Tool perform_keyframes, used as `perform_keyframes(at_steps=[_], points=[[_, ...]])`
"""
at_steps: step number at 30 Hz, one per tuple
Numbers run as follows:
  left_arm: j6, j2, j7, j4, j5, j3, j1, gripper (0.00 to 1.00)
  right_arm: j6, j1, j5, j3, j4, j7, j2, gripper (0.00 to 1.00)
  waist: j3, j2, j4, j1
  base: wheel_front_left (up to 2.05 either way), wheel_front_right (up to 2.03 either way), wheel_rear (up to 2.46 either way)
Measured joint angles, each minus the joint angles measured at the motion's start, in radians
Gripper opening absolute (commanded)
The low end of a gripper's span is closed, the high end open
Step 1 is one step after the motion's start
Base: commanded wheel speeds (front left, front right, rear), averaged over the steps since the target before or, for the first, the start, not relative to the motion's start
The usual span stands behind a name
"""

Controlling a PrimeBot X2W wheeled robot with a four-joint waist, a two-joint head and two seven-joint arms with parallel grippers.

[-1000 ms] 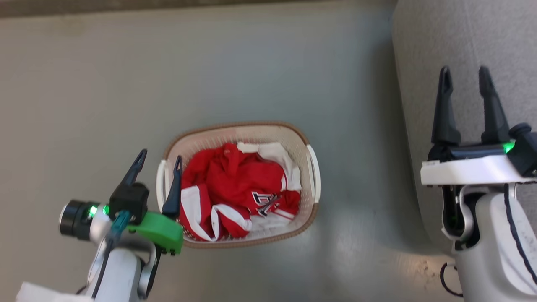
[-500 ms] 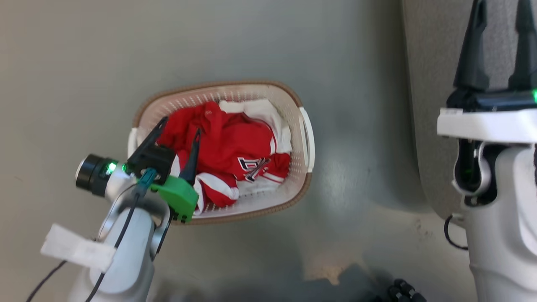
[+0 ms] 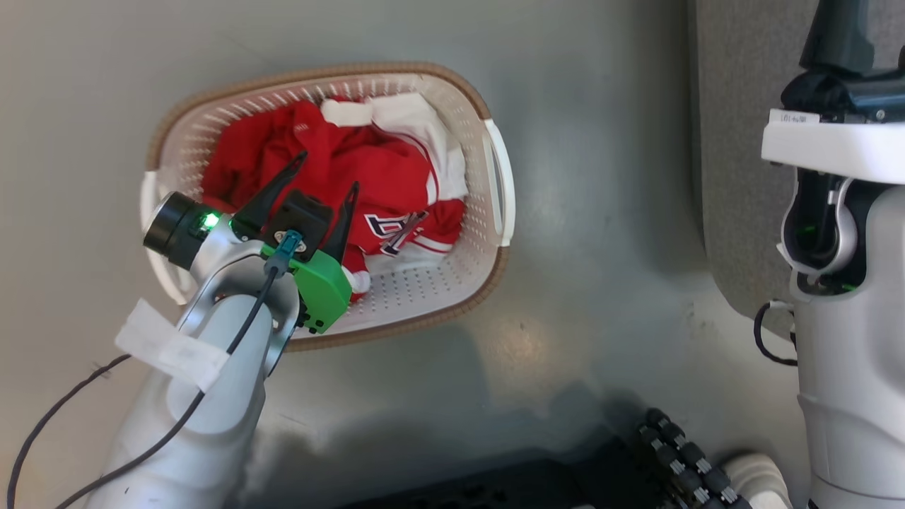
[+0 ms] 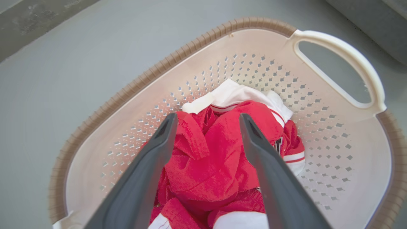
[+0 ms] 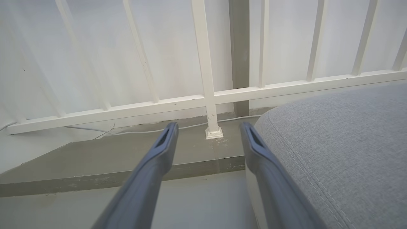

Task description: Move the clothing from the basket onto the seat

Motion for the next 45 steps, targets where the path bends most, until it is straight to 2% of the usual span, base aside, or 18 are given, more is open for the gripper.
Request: perform_keyframes(at_steps=[13,23,38,40,41,42,43,45], points=[[-0.019,0.010,0.006,0.150,0.049,-0.112,-0.092,1.00,-0.016,-0.067,0.017,0.022,0.003,0.000,-0.001,1.00,0.113,0.0000,-0.056,-0.0001,0.00,0.00,0.00],[-0.019,0.030,0.027,0.249,0.057,-0.142,-0.166,1.00,-0.018,-0.087,0.020,0.036,0.003,0.000,-0.001,1.00,0.152,0.0000,-0.087,-0.0001,0.00,0.00,0.00],[-0.020,0.031,0.028,0.349,0.065,-0.164,-0.250,1.00,-0.026,-0.087,0.030,0.053,0.004,0.000,-0.001,1.00,0.171,0.0000,-0.107,-0.0001,0.00,0.00,0.00],[-0.020,0.030,0.027,0.359,0.065,-0.167,-0.254,0.64,-0.026,-0.087,0.030,0.053,0.004,0.000,-0.001,1.00,0.173,0.0000,-0.110,-0.0001,0.00,0.00,0.00],[-0.020,0.030,0.026,0.365,0.065,-0.169,-0.256,0.44,-0.026,-0.087,0.030,0.053,0.004,0.000,-0.001,1.00,0.174,0.0000,-0.112,-0.0001,0.00,0.00,0.00],[-0.020,0.029,0.026,0.373,0.065,-0.171,-0.260,0.19,-0.026,-0.088,0.030,0.053,0.004,0.000,-0.001,1.00,0.175,0.0000,-0.113,-0.0002,0.00,0.00,0.00],[-0.020,0.028,0.025,0.377,0.065,-0.172,-0.263,0.00,-0.027,-0.088,0.030,0.053,0.005,0.000,-0.001,1.00,0.175,0.0000,-0.113,-0.0002,0.00,0.00,0.00],[-0.020,0.023,0.015,0.380,0.065,-0.174,-0.272,0.00,-0.032,-0.088,0.030,0.050,0.006,0.000,-0.001,1.00,0.175,0.0000,-0.114,-0.0001,0.00,0.00,0.00]])
